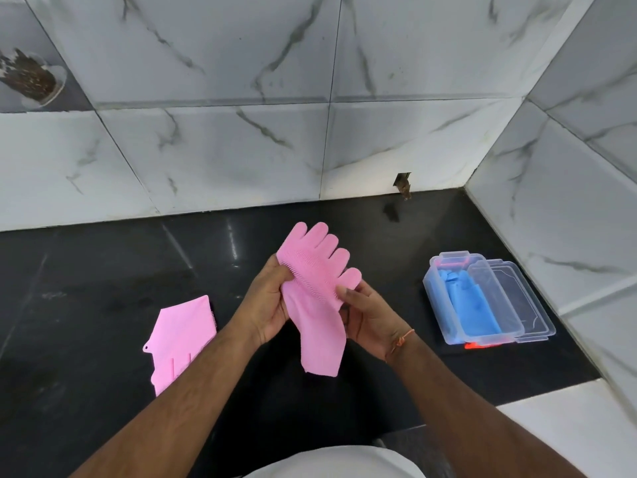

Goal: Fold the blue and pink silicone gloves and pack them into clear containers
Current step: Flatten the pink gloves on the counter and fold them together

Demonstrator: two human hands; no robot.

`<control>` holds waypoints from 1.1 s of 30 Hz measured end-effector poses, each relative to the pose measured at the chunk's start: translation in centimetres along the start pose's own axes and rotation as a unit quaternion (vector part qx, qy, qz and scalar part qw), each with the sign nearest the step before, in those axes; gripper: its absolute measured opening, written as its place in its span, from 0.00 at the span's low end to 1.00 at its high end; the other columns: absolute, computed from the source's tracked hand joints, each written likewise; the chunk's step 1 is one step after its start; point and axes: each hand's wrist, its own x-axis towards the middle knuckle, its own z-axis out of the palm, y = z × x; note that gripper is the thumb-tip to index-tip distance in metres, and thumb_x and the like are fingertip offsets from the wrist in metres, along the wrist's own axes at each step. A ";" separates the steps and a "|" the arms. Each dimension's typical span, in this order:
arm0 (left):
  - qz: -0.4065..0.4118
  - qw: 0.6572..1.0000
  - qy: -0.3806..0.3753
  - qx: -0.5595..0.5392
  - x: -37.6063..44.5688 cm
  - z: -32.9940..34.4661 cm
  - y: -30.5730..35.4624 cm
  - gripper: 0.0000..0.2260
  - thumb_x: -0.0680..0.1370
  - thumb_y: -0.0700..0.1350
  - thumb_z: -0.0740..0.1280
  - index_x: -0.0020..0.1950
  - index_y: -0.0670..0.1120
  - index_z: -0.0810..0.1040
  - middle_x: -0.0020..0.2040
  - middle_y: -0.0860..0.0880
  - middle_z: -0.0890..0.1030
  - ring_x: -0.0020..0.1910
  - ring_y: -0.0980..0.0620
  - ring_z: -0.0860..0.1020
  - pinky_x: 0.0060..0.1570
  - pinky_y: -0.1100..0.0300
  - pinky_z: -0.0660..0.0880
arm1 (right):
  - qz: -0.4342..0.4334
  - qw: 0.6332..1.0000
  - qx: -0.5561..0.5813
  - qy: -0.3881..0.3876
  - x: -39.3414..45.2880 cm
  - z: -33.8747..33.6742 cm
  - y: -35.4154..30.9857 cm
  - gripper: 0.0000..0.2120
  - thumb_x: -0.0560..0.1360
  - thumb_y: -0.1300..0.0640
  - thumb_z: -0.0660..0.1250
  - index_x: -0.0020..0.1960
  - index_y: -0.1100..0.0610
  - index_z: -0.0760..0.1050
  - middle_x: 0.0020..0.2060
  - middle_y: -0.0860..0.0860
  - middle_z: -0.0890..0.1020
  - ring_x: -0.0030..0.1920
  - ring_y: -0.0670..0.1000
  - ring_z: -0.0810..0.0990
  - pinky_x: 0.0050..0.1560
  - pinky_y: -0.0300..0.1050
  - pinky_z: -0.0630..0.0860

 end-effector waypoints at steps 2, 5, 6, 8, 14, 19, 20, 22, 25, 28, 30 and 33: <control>0.003 0.999 0.028 0.022 0.2 -0.3 -0.5 0.23 0.80 0.37 0.73 0.74 0.49 0.78 0.69 0.39 0.84 0.64 0.40 0.86 0.62 0.39 0.84 | -0.024 0.998 -0.014 0.049 0.2 -0.1 -0.5 0.29 0.76 0.55 0.80 0.74 0.53 0.76 0.69 0.61 0.81 0.64 0.64 0.83 0.64 0.69 0.80; 0.003 0.990 0.084 0.111 0.5 -1.2 -1.7 0.27 0.81 0.30 0.68 0.78 0.51 0.71 0.71 0.44 0.83 0.64 0.42 0.86 0.59 0.41 0.86 | -0.032 0.988 -0.038 0.144 1.1 -0.3 -0.3 0.21 0.80 0.57 0.75 0.72 0.50 0.77 0.65 0.54 0.85 0.62 0.60 0.86 0.60 0.66 0.83; -0.008 0.983 0.107 0.148 0.8 -1.6 -2.1 0.32 0.82 0.29 0.66 0.82 0.52 0.67 0.73 0.46 0.81 0.65 0.42 0.85 0.62 0.39 0.85 | -0.014 0.982 -0.043 0.181 1.6 -0.6 0.0 0.21 0.82 0.55 0.73 0.73 0.50 0.76 0.65 0.53 0.85 0.62 0.60 0.86 0.61 0.66 0.83; -0.044 0.964 0.146 0.218 0.8 -3.1 -3.3 0.39 0.83 0.28 0.66 0.87 0.54 0.56 0.78 0.46 0.77 0.67 0.43 0.83 0.65 0.36 0.83 | 0.044 0.972 -0.053 0.223 2.3 -0.9 1.0 0.23 0.84 0.51 0.70 0.77 0.51 0.70 0.67 0.54 0.82 0.64 0.60 0.84 0.65 0.68 0.81; -0.021 0.916 0.174 0.361 -0.7 -6.2 -6.7 0.29 0.81 0.33 0.73 0.78 0.53 0.74 0.72 0.54 0.80 0.66 0.55 0.80 0.67 0.47 0.82 | 0.087 0.944 -0.178 0.264 1.5 -2.4 4.9 0.40 0.78 0.65 0.76 0.84 0.52 0.60 0.72 0.52 0.76 0.66 0.58 0.81 0.60 0.59 0.85; -0.009 0.892 0.206 0.402 -2.8 -7.1 -8.7 0.26 0.81 0.27 0.62 0.71 0.51 0.82 0.71 0.52 0.82 0.70 0.47 0.81 0.72 0.42 0.80 | 0.070 0.896 -0.328 0.290 1.1 -2.9 8.4 0.36 0.75 0.67 0.78 0.78 0.50 0.70 0.57 0.45 0.81 0.58 0.51 0.83 0.58 0.52 0.86; -0.004 0.884 0.202 0.421 -3.1 -7.1 -9.0 0.26 0.81 0.28 0.63 0.72 0.51 0.82 0.72 0.51 0.81 0.70 0.45 0.81 0.72 0.42 0.79 | 0.061 0.887 -0.360 0.284 1.2 -2.8 8.6 0.34 0.75 0.66 0.78 0.77 0.50 0.72 0.56 0.42 0.81 0.57 0.49 0.82 0.60 0.48 0.84; 0.001 0.869 0.199 0.454 -3.2 -7.0 -9.4 0.26 0.81 0.28 0.64 0.74 0.49 0.80 0.75 0.48 0.78 0.72 0.45 0.79 0.75 0.43 0.77 | 0.044 0.865 -0.420 0.270 1.6 -2.5 8.5 0.32 0.74 0.66 0.77 0.75 0.50 0.75 0.55 0.41 0.81 0.55 0.46 0.82 0.60 0.42 0.81; -0.007 0.848 0.197 0.491 -3.2 -7.0 -9.6 0.25 0.82 0.29 0.67 0.77 0.46 0.78 0.76 0.46 0.76 0.73 0.44 0.78 0.77 0.44 0.76 | 0.026 0.836 -0.487 0.252 2.3 -2.0 8.4 0.28 0.76 0.69 0.73 0.74 0.52 0.77 0.58 0.44 0.81 0.55 0.51 0.84 0.66 0.51 0.82; -0.028 0.849 0.180 0.496 -3.0 -7.1 -9.2 0.25 0.82 0.31 0.69 0.78 0.46 0.76 0.75 0.44 0.75 0.72 0.43 0.79 0.75 0.44 0.78 | 0.002 0.809 -0.538 0.236 3.1 -1.8 8.3 0.25 0.78 0.70 0.71 0.71 0.51 0.80 0.58 0.43 0.79 0.53 0.52 0.84 0.66 0.52 0.82; -0.035 0.846 0.166 0.505 -2.8 -7.6 -8.6 0.25 0.83 0.32 0.69 0.79 0.47 0.75 0.74 0.44 0.74 0.70 0.44 0.80 0.74 0.45 0.78 | -0.002 0.802 -0.548 0.237 3.5 -1.7 8.3 0.24 0.78 0.69 0.71 0.70 0.51 0.81 0.59 0.45 0.79 0.54 0.52 0.84 0.67 0.52 0.81; -0.038 0.828 0.129 0.544 -2.8 -8.8 -7.7 0.27 0.83 0.35 0.70 0.82 0.48 0.72 0.73 0.46 0.73 0.66 0.47 0.81 0.74 0.49 0.78 | 0.009 0.795 -0.561 0.233 3.5 -1.5 8.5 0.27 0.77 0.68 0.72 0.74 0.53 0.77 0.64 0.48 0.78 0.60 0.51 0.81 0.71 0.53 0.79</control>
